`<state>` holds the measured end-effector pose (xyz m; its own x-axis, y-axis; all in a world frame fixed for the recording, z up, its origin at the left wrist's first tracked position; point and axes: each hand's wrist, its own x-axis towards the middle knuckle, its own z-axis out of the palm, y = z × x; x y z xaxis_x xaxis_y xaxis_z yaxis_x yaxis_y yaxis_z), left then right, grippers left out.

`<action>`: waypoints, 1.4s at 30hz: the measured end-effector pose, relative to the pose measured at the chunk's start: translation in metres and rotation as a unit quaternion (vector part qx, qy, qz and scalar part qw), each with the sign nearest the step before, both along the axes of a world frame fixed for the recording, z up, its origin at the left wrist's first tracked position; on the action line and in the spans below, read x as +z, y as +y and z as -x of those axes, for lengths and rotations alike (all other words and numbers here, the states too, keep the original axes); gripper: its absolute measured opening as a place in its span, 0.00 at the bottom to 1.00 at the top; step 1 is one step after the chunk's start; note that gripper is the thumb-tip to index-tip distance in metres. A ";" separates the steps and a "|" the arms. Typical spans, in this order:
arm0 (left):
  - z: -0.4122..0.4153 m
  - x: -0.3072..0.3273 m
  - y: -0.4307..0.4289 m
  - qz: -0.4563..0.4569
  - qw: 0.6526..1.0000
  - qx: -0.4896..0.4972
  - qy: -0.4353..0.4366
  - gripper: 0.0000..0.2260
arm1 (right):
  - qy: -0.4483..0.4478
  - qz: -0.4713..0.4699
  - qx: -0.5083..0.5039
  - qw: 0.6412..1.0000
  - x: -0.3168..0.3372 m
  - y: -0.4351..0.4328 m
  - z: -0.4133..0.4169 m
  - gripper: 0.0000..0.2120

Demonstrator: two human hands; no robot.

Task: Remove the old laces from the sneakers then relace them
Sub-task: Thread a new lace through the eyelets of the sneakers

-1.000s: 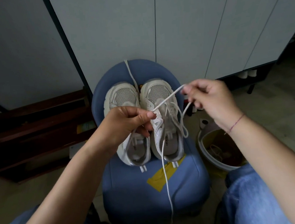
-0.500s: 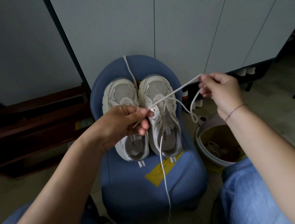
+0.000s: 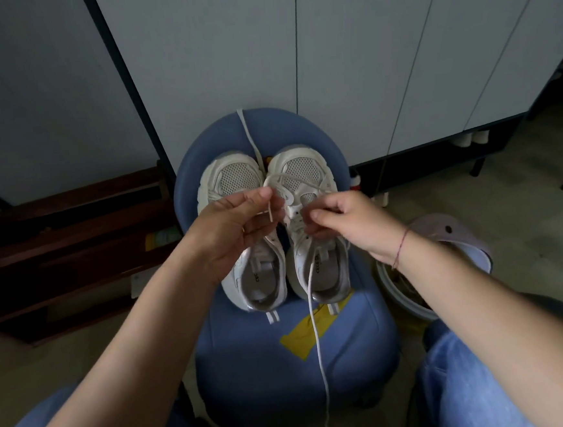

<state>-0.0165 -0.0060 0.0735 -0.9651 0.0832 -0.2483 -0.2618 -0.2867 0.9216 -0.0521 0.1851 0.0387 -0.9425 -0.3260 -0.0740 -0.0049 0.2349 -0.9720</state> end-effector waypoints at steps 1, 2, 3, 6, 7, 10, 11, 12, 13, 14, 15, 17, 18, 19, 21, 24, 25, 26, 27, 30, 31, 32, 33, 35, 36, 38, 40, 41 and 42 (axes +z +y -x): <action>0.003 -0.001 0.000 0.013 1.000 0.012 0.004 0.04 | -0.008 0.009 -0.016 1.000 -0.001 -0.004 0.001 0.09; 0.007 -0.001 0.001 0.025 0.999 0.027 0.005 0.03 | -0.016 0.023 -0.038 0.999 0.000 -0.008 0.002 0.08; 0.011 -0.002 0.002 0.034 0.998 0.044 0.006 0.04 | -0.024 0.035 -0.063 0.997 0.002 -0.011 0.004 0.07; 0.021 -0.006 0.008 0.034 0.996 0.083 0.008 0.05 | -0.036 0.020 -0.128 0.991 0.008 -0.015 0.010 0.10; 0.025 -0.008 0.011 0.038 0.995 0.090 0.015 0.05 | -0.035 0.009 -0.132 0.991 0.008 -0.016 0.012 0.11; 0.032 -0.016 0.019 0.079 0.990 0.105 0.041 0.03 | -0.046 -0.012 -0.113 0.992 0.007 -0.022 0.014 0.09; 0.034 -0.019 0.021 0.108 0.987 0.113 0.048 0.02 | -0.047 -0.019 -0.110 0.993 0.006 -0.024 0.015 0.07; 0.036 -0.022 0.022 0.139 0.981 0.123 0.053 0.02 | -0.049 -0.023 -0.114 0.992 0.004 -0.026 0.018 0.06; 0.038 -0.025 0.022 0.166 0.975 0.136 0.056 0.03 | -0.052 -0.024 -0.120 0.991 0.001 -0.026 0.021 0.06; 0.039 -0.028 0.022 0.181 0.970 0.150 0.057 0.03 | -0.056 -0.024 -0.127 0.990 -0.001 -0.026 0.025 0.06; 0.041 -0.030 0.021 0.184 0.968 0.163 0.057 0.04 | -0.061 -0.019 -0.131 0.989 -0.004 -0.025 0.027 0.05; 0.043 -0.034 0.022 0.171 0.967 0.182 0.058 0.05 | -0.075 0.011 -0.132 0.988 -0.007 -0.023 0.031 0.02; 0.043 -0.036 0.022 0.167 0.966 0.190 0.059 0.05 | -0.084 0.027 -0.129 0.988 -0.008 -0.021 0.031 0.02; 0.044 -0.038 0.023 0.168 0.964 0.197 0.062 0.05 | -0.089 0.038 -0.125 0.987 -0.009 -0.020 0.031 0.03; 0.045 -0.041 0.025 0.171 0.961 0.208 0.064 0.05 | -0.093 0.048 -0.117 0.988 -0.010 -0.018 0.032 0.03; 0.046 -0.045 0.027 0.192 0.955 0.215 0.075 0.06 | -0.095 0.053 -0.116 0.987 -0.011 -0.017 0.032 0.03; 0.046 -0.046 0.028 0.200 0.952 0.218 0.079 0.06 | -0.095 0.054 -0.117 0.987 -0.012 -0.017 0.033 0.03; 0.046 -0.047 0.030 0.203 0.950 0.224 0.081 0.07 | -0.095 0.055 -0.118 0.987 -0.012 -0.017 0.033 0.03; 0.046 -0.048 0.031 0.203 0.948 0.232 0.081 0.07 | -0.096 0.058 -0.119 0.987 -0.012 -0.018 0.033 0.03; 0.044 -0.051 0.037 0.200 0.940 0.263 0.082 0.04 | -0.100 0.065 -0.121 0.985 -0.013 -0.019 0.033 0.03; 0.044 -0.051 0.038 0.204 0.936 0.274 0.085 0.04 | -0.102 0.065 -0.122 0.985 -0.013 -0.019 0.033 0.03; 0.044 -0.052 0.039 0.207 0.932 0.283 0.087 0.04 | -0.102 0.066 -0.122 0.985 -0.013 -0.019 0.032 0.03; 0.044 -0.053 0.040 0.211 0.929 0.292 0.088 0.04 | -0.102 0.067 -0.122 0.985 -0.012 -0.019 0.032 0.02; 0.044 -0.054 0.041 0.211 0.925 0.305 0.088 0.03 | -0.101 0.070 -0.119 0.985 -0.012 -0.019 0.032 0.03; 0.044 -0.054 0.042 0.206 0.924 0.310 0.086 0.03 | -0.101 0.071 -0.118 0.985 -0.012 -0.019 0.031 0.03; 0.045 -0.054 0.044 0.199 0.925 0.314 0.082 0.04 | -0.099 0.073 -0.118 0.985 -0.012 -0.019 0.031 0.04; 0.044 -0.054 0.046 0.200 0.925 0.312 0.082 0.04 | -0.099 0.077 -0.121 0.985 -0.012 -0.019 0.030 0.04; 0.044 -0.054 0.047 0.203 0.925 0.310 0.083 0.04 | -0.099 0.078 -0.121 0.985 -0.012 -0.019 0.029 0.04; 0.044 -0.054 0.047 0.210 0.925 0.306 0.085 0.04 | -0.099 0.079 -0.120 0.985 -0.012 -0.019 0.029 0.04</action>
<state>-0.0601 0.0408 0.0199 -0.8274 -0.5611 0.0242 -0.0107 0.0588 0.9982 -0.0813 0.1656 0.0270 -0.9658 -0.1183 -0.2305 0.2260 0.0510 -0.9728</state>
